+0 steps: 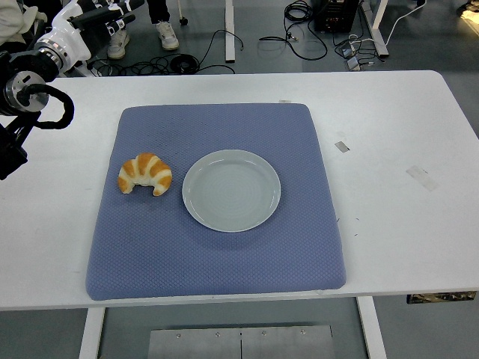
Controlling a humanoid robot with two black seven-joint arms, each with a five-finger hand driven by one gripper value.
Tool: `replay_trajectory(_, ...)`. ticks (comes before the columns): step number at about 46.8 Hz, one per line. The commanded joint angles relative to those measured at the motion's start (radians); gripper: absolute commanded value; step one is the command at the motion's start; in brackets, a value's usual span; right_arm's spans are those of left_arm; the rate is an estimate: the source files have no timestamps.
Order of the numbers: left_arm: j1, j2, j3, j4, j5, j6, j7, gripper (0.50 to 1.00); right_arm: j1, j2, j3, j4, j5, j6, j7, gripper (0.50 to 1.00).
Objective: Place the bread on the plate
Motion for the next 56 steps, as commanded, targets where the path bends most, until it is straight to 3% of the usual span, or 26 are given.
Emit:
replay_trajectory(1,0.0,0.021,0.0,-0.028,0.005,0.002,0.001,0.983,0.0,0.0,0.0,-0.001,0.0,0.0,0.0,1.0)
replay_trajectory(7,0.005,0.058,-0.001,-0.125,0.063,0.018,-0.001,0.983,0.0,0.0,0.0,-0.001,0.0,0.0,0.0,1.0)
replay_trajectory(15,0.051,0.111,0.002,-0.286,0.184,0.11,-0.005,0.981,0.0,0.0,0.0,0.001,0.0,0.0,0.0,1.0)
replay_trajectory(29,0.086,0.249,0.04,-0.536,0.333,0.198,-0.002,0.983,0.0,0.0,0.0,-0.001,0.0,0.0,0.0,1.0)
replay_trajectory(33,0.086,0.3,0.055,-0.611,0.393,0.199,0.001,0.984,0.0,0.0,0.0,-0.001,0.0,0.0,0.0,1.0)
replay_trajectory(49,0.075,0.409,0.189,-0.682,0.471,0.225,0.003,0.978,0.0,0.0,0.0,-0.001,0.0,0.0,0.0,1.0)
replay_trajectory(56,0.078,0.489,0.221,-0.791,0.48,0.218,0.015,0.978,0.0,0.0,0.0,-0.001,0.0,0.0,0.0,1.0)
